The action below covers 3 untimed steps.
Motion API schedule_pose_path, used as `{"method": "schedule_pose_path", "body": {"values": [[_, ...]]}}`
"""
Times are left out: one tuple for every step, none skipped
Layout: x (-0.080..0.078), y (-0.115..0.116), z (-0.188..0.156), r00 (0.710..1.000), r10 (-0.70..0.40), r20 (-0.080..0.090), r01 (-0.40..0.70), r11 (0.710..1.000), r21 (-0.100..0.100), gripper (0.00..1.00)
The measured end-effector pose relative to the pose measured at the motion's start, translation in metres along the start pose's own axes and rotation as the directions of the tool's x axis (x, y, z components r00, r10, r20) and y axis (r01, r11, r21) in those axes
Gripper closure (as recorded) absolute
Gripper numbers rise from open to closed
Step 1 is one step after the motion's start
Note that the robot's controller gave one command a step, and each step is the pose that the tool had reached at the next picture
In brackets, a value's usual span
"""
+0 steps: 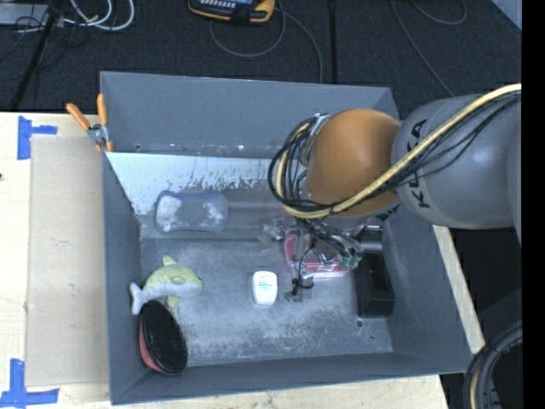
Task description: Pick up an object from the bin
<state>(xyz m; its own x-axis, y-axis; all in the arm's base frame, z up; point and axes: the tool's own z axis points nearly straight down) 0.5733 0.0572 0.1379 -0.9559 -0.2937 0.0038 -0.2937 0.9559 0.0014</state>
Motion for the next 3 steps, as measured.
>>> {"method": "schedule_pose_path", "body": {"values": [[0.002,0.008,0.045,0.982,-0.191,-0.002,0.191,0.982,-0.001,0.00],[0.005,0.009,0.069,0.976,-0.218,-0.003,0.218,0.976,-0.002,1.00],[0.005,0.009,0.069,0.976,-0.218,-0.003,0.218,0.976,-0.002,1.00]]}}
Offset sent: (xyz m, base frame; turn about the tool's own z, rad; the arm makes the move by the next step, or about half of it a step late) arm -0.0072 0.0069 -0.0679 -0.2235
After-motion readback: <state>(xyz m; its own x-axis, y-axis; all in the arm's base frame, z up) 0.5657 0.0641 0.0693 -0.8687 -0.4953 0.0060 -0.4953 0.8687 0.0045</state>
